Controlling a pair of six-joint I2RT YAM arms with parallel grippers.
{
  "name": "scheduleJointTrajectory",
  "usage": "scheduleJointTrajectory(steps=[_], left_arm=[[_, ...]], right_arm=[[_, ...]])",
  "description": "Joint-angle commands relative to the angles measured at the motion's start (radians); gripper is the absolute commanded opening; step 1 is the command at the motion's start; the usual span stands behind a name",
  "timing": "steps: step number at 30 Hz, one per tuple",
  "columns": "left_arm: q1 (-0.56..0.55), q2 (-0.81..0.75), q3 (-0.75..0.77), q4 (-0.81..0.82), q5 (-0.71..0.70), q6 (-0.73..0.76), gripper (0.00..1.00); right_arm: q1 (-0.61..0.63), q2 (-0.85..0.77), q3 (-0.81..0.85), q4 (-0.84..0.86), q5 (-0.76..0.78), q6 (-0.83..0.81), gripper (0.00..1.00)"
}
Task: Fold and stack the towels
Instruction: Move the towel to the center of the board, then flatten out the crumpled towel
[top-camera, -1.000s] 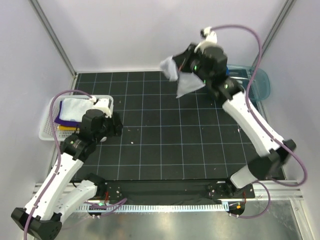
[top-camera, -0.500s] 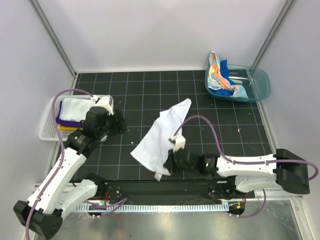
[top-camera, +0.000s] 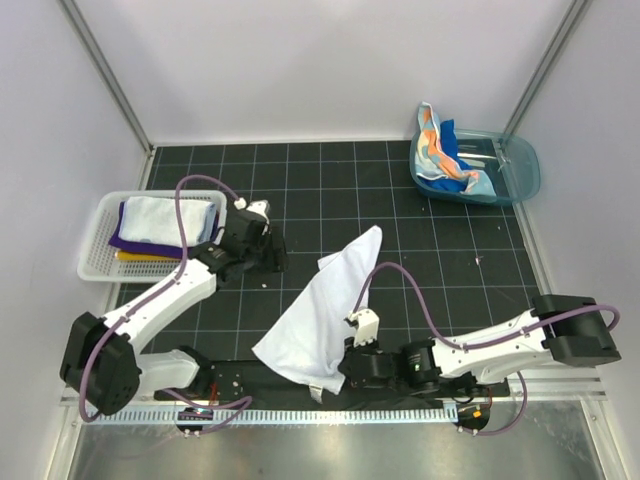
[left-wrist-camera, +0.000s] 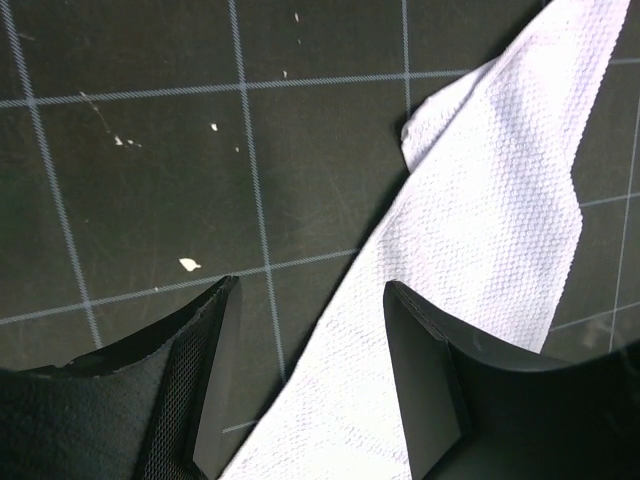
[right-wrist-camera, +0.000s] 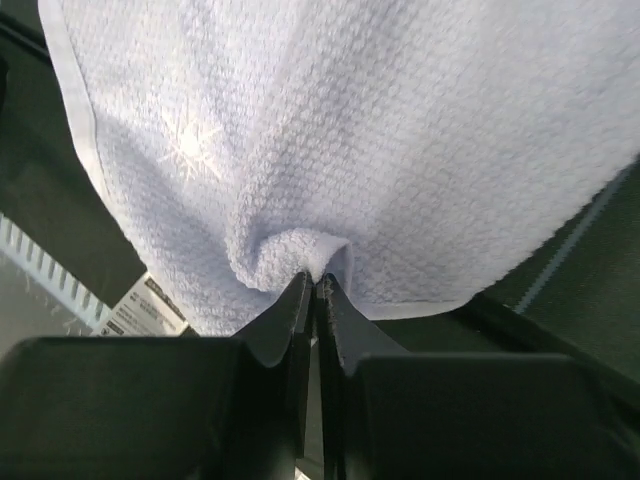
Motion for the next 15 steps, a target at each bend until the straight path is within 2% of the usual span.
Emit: scheduleJointTrajectory(steps=[1, 2, 4, 5, 7, 8, 15], left_arm=[[-0.022, -0.009, 0.018, 0.072, -0.006, -0.026, 0.62], [-0.026, -0.012, 0.007, 0.072, -0.018, -0.028, 0.62], [-0.036, -0.033, -0.038, 0.075, -0.018, -0.04, 0.62], [-0.037, -0.044, -0.055, 0.083, -0.02, -0.046, 0.62], [-0.043, -0.075, -0.097, 0.095, -0.017, -0.066, 0.61], [-0.048, -0.086, -0.136, 0.104, -0.012, -0.072, 0.61], [-0.095, -0.155, -0.272, 0.137, -0.029, -0.12, 0.6]], right_arm=[[-0.002, -0.018, 0.121, -0.149, 0.167, 0.026, 0.13], [-0.008, -0.016, 0.138, -0.202, 0.223, 0.017, 0.14], [-0.061, -0.009, 0.172, -0.229, 0.21, -0.023, 0.13], [-0.16, -0.007, 0.178, -0.227, 0.156, -0.078, 0.11], [-0.271, -0.019, 0.162, -0.183, 0.089, -0.138, 0.09], [-0.378, -0.021, 0.16, -0.142, 0.018, -0.203, 0.08], [-0.713, 0.129, 0.284, -0.114, -0.083, -0.388, 0.08]])
